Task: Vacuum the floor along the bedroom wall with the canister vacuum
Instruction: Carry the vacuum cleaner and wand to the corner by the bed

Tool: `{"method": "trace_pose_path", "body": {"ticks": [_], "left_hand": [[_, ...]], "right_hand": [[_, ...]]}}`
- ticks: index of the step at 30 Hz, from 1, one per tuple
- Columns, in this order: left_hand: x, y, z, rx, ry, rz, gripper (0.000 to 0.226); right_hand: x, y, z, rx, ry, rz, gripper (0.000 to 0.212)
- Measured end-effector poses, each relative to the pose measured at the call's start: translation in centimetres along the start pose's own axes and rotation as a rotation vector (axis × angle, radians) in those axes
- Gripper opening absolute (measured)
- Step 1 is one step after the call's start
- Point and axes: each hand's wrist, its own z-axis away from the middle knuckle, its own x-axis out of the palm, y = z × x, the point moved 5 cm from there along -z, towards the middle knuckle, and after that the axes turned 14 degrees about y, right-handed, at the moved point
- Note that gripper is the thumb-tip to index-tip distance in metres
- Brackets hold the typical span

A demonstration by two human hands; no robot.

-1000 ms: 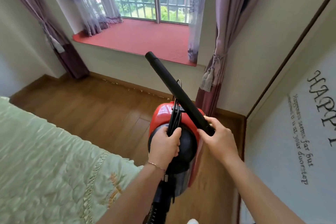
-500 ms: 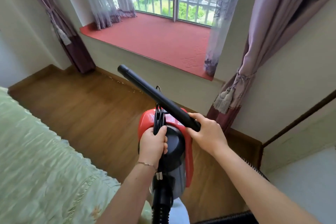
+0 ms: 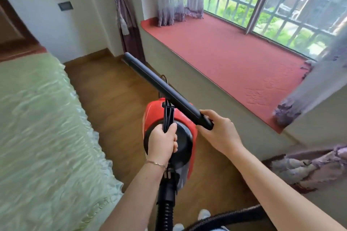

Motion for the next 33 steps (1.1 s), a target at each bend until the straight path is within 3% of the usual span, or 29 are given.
{"method": "trace_pose_path", "body": {"ticks": [9,20,33], "left_hand": [[0.7,0.8,-13.7,-0.109,0.244,-0.032,0.019],[1.0,9.6,-31.6,-0.134,0.487,0.081,0.019],[-4.2,13.9,-51.0,-0.164,0.58,0.205,0.019]], "right_hand": [[11.2,-1.9,-14.0,-0.128,-0.225,-0.017,0.045],[20.8,-8.0,-34.0,-0.277,-0.335,-0.079,0.046],[34.6,-18.2,-48.0,-0.396,-0.386,-0.049,0.045]]}}
